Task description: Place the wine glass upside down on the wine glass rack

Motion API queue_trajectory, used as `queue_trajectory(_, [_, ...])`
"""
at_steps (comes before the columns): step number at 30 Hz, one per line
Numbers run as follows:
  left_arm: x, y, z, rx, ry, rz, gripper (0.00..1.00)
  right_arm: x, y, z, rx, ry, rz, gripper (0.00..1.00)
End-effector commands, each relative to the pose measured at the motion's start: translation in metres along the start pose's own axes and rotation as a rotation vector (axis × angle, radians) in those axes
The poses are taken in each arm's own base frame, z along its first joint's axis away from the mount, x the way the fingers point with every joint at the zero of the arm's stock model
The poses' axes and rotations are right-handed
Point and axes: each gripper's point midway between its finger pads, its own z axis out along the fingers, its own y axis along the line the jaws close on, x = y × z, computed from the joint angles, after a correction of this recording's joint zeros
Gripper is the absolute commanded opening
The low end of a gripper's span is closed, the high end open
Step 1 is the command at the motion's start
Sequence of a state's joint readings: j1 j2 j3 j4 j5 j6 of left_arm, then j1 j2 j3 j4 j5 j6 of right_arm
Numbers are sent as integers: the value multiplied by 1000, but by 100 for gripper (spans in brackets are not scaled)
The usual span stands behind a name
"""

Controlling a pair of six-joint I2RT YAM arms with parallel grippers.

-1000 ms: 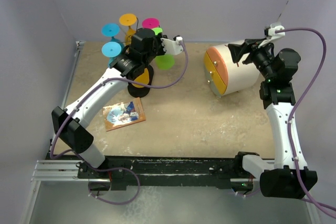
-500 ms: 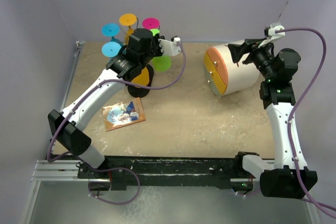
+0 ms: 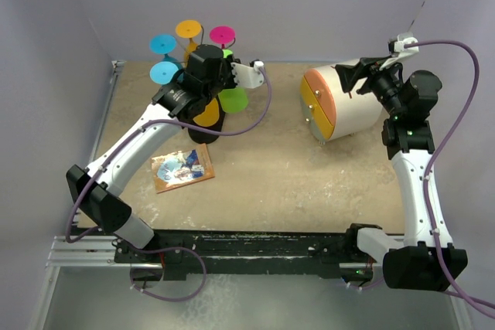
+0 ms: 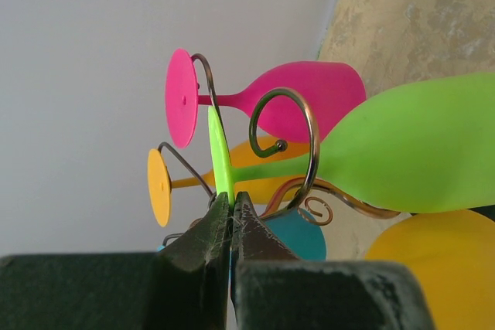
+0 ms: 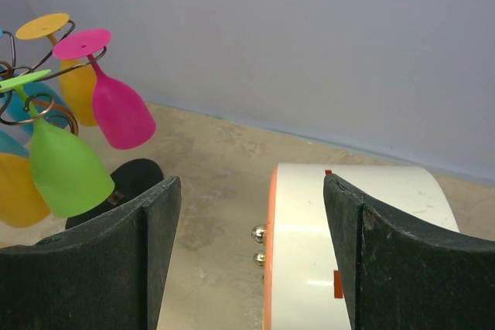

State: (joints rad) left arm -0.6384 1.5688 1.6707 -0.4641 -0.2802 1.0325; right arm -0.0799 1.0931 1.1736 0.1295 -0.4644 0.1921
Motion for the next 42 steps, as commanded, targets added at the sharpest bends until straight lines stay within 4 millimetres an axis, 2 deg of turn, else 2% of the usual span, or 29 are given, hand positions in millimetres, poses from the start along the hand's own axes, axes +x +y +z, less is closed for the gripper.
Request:
queue_trajectory(1, [-13,20,-25,-52,-62,-6,0,-16,4,0,-22,-50,-28,77])
queue_trajectory(11, [-21,17,-30,-37,-93,6,0,-15,4,0,-22,-49,-27,77])
queue_trajectory(21, [-38,4,-35,14,-159,28,0,-14,4,0,-26,-46,-26,77])
queue_trajectory(29, [-44,-7,-22,35,-150,58,0,-16,5,0,-28,-48,-28,78])
queue_trajectory(31, [-43,-9,-18,34,-142,61,3,-16,5,-1,-28,-49,-29,78])
queue_trajectory(42, [-43,-5,-4,2,-117,63,4,-14,5,0,-34,-45,-28,78])
